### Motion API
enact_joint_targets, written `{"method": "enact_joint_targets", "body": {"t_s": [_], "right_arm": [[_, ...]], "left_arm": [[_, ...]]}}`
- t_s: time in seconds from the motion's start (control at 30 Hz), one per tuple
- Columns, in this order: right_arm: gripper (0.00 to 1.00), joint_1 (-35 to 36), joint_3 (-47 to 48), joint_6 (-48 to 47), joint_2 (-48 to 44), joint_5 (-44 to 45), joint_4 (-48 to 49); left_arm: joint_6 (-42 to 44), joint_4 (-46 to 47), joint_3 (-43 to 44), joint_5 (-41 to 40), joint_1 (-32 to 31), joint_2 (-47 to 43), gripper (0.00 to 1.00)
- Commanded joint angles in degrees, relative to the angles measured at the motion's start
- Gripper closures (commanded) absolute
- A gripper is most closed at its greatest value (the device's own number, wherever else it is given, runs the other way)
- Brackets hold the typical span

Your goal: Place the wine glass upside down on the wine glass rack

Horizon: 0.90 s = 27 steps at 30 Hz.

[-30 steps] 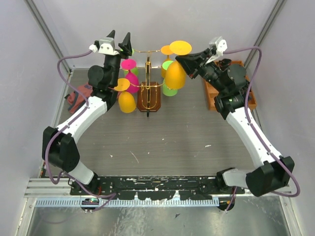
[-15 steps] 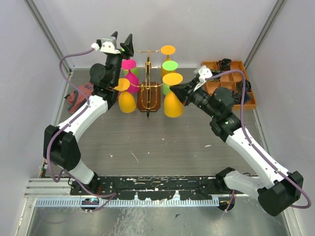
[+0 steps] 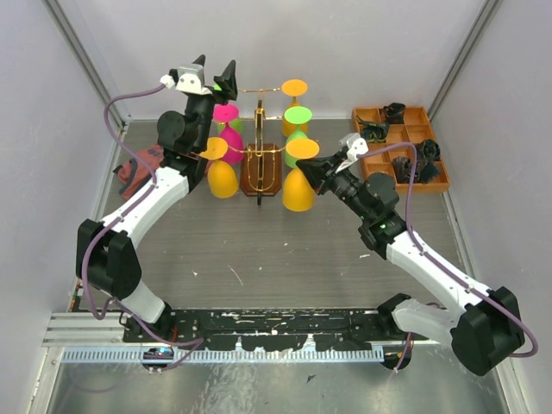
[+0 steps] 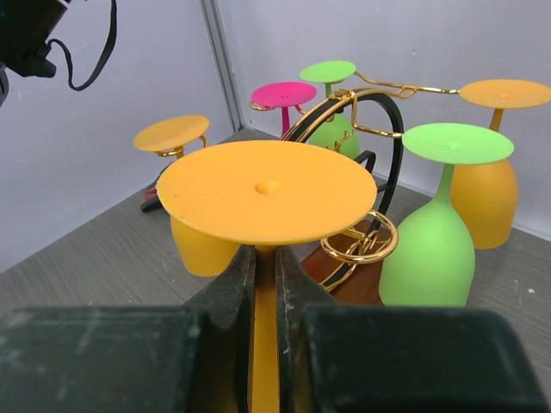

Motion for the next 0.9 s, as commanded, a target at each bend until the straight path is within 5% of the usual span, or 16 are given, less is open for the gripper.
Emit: {"method": "enact_joint_targets", "body": {"t_s": [0.0,0.23,0.33,0.87], "right_arm": [[0.99,0.71,-1.18,1.46,1.49,0.24,10.14],[0.99,1.02,-4.68,1.1,2.89,-0.28,13.17],[0.99,1.02,-4.86,0.9,4.17,-0.49,14.45],[1.0,1.02,-5.5,0.62,11.9,-0.44,23.09]], "left_arm": [[0.17,0.74,2.22,0.58,0.27,-0.35,0.24],[0.81,0.38,2.49,0.57,0.25,-0.26,0.14],[0.92,0.12,3.05,0.56,0.28,-0.12,0.01],[2.89,-0.84,4.5,0.33,0.29,0.76,0.02]]}}
